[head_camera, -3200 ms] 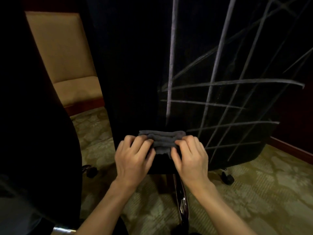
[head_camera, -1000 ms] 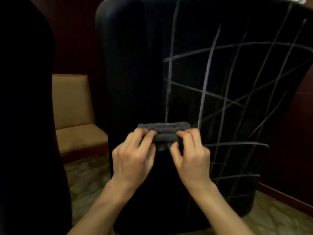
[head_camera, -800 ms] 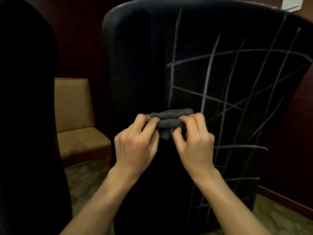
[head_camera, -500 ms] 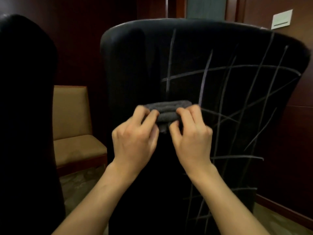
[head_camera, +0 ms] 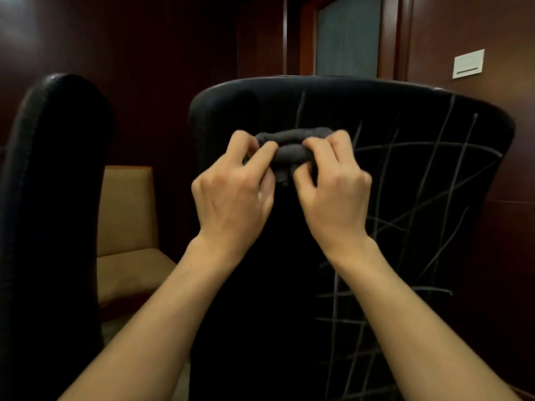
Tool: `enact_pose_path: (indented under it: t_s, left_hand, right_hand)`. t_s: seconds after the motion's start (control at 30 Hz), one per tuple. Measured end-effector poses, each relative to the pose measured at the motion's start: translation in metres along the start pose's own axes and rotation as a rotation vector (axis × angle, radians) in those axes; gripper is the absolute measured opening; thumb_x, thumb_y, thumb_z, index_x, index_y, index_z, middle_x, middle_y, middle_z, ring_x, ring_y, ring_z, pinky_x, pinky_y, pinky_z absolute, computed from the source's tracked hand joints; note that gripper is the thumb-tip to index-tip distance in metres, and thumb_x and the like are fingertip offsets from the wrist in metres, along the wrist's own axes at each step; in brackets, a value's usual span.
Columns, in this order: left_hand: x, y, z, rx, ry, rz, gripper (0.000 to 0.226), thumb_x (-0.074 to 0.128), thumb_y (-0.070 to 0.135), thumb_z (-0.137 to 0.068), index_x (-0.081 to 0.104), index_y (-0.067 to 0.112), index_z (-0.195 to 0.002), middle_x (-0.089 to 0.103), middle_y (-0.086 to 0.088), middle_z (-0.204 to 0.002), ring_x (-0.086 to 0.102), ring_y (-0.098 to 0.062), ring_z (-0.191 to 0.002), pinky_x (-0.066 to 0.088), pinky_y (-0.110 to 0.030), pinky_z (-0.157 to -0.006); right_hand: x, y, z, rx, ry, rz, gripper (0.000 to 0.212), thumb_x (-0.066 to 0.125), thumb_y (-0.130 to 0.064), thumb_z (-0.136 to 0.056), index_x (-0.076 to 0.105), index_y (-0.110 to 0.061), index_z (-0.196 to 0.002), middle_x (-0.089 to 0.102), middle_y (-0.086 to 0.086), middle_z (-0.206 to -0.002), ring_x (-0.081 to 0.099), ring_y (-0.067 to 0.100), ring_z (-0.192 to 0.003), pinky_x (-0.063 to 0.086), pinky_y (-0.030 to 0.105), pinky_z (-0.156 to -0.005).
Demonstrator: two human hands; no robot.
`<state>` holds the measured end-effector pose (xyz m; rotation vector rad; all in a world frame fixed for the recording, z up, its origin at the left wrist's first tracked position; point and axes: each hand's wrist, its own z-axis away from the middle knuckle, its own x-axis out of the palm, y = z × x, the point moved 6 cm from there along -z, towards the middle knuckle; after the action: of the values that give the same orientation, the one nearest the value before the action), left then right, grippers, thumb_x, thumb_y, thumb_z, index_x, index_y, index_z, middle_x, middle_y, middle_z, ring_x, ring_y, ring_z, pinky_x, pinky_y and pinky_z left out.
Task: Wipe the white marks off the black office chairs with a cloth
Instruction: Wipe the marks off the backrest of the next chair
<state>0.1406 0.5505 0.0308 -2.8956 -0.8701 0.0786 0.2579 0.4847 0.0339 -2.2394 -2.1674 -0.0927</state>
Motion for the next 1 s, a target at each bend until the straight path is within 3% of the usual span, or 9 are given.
enact_pose_path:
  t_s: [0.1, 0.2, 0.27, 0.37, 0.6, 0.67, 0.73, 0.83, 1.0]
  left_hand:
    - [0.008, -0.001, 0.038, 0.001, -0.040, -0.009, 0.031, 0.065, 0.017, -0.084, 0.072, 0.012, -0.114, 0.066, -0.007, -0.105, 0.064, -0.027, -0.067, 0.047, -0.035, -0.049]
    - [0.010, -0.005, 0.070, -0.017, -0.075, 0.011, 0.029, 0.063, 0.019, -0.085, 0.073, 0.011, -0.112, 0.067, -0.004, -0.104, 0.065, -0.022, -0.068, 0.046, -0.031, -0.053]
    - [0.008, -0.008, 0.062, -0.036, -0.069, 0.027, 0.029, 0.061, 0.021, -0.086, 0.073, 0.013, -0.111, 0.066, -0.003, -0.103, 0.064, -0.021, -0.068, 0.044, -0.029, -0.053]
    - [-0.003, -0.009, 0.013, -0.058, -0.013, 0.063, 0.030, 0.062, 0.023, -0.086, 0.071, 0.016, -0.113, 0.064, -0.005, -0.105, 0.064, -0.028, -0.071, 0.046, -0.034, -0.052]
    - [-0.019, -0.003, -0.069, -0.128, 0.097, 0.044, 0.025, 0.060, 0.028, -0.088, 0.068, 0.020, -0.111, 0.058, -0.003, -0.109, 0.059, -0.021, -0.075, 0.034, -0.030, -0.057]
    - [-0.012, -0.007, -0.053, -0.109, 0.083, 0.052, 0.027, 0.062, 0.026, -0.087, 0.068, 0.018, -0.112, 0.060, -0.005, -0.109, 0.061, -0.024, -0.077, 0.039, -0.031, -0.054]
    - [-0.004, -0.016, -0.029, -0.099, 0.083, 0.060, 0.030, 0.063, 0.025, -0.085, 0.069, 0.017, -0.113, 0.062, -0.006, -0.108, 0.063, -0.025, -0.077, 0.045, -0.034, -0.054]
    - [0.003, -0.033, 0.007, -0.141, 0.078, 0.055, 0.030, 0.062, 0.025, -0.085, 0.071, 0.015, -0.113, 0.064, -0.005, -0.105, 0.059, -0.020, -0.078, 0.043, -0.032, -0.055]
    - [0.003, -0.039, 0.045, -0.187, 0.035, 0.071, 0.029, 0.061, 0.024, -0.085, 0.073, 0.013, -0.109, 0.064, -0.004, -0.102, 0.063, -0.022, -0.074, 0.047, -0.030, -0.055]
  right_hand:
    - [0.008, 0.002, 0.043, -0.015, -0.068, 0.009, 0.030, 0.055, -0.017, -0.086, 0.067, -0.003, -0.109, 0.063, 0.015, -0.104, 0.064, 0.033, -0.066, 0.051, 0.036, -0.048]
    - [0.012, 0.002, 0.070, -0.012, -0.159, -0.030, 0.028, 0.057, -0.017, -0.086, 0.068, -0.004, -0.108, 0.063, 0.010, -0.102, 0.064, 0.024, -0.065, 0.047, 0.025, -0.054]
    - [0.011, 0.001, 0.058, -0.018, -0.166, -0.035, 0.026, 0.058, -0.018, -0.085, 0.068, -0.005, -0.105, 0.062, 0.010, -0.099, 0.063, 0.026, -0.063, 0.048, 0.028, -0.051]
    - [0.000, -0.005, 0.008, -0.053, -0.063, -0.012, 0.028, 0.056, -0.021, -0.084, 0.068, -0.006, -0.105, 0.062, 0.016, -0.100, 0.064, 0.035, -0.066, 0.049, 0.036, -0.049]
    - [-0.010, -0.008, -0.068, -0.034, 0.148, 0.001, 0.022, 0.062, -0.016, -0.080, 0.065, -0.004, -0.098, 0.061, 0.015, -0.099, 0.050, 0.018, -0.074, 0.022, 0.017, -0.060]
    - [-0.002, -0.008, -0.048, -0.036, 0.114, -0.008, 0.025, 0.060, -0.017, -0.080, 0.065, -0.003, -0.101, 0.061, 0.017, -0.099, 0.057, 0.025, -0.075, 0.028, 0.021, -0.055]
    - [0.008, -0.011, -0.026, -0.049, 0.058, -0.025, 0.028, 0.057, -0.019, -0.081, 0.065, -0.003, -0.102, 0.061, 0.018, -0.099, 0.062, 0.034, -0.071, 0.045, 0.033, -0.050]
    - [0.023, -0.019, 0.001, -0.052, -0.035, -0.051, 0.030, 0.054, -0.021, -0.082, 0.066, -0.003, -0.103, 0.061, 0.016, -0.099, 0.062, 0.036, -0.062, 0.049, 0.040, -0.044]
    - [0.026, -0.027, 0.032, -0.091, -0.163, -0.067, 0.026, 0.056, -0.021, -0.085, 0.066, -0.005, -0.103, 0.060, 0.009, -0.099, 0.059, 0.022, -0.054, 0.048, 0.031, -0.041]
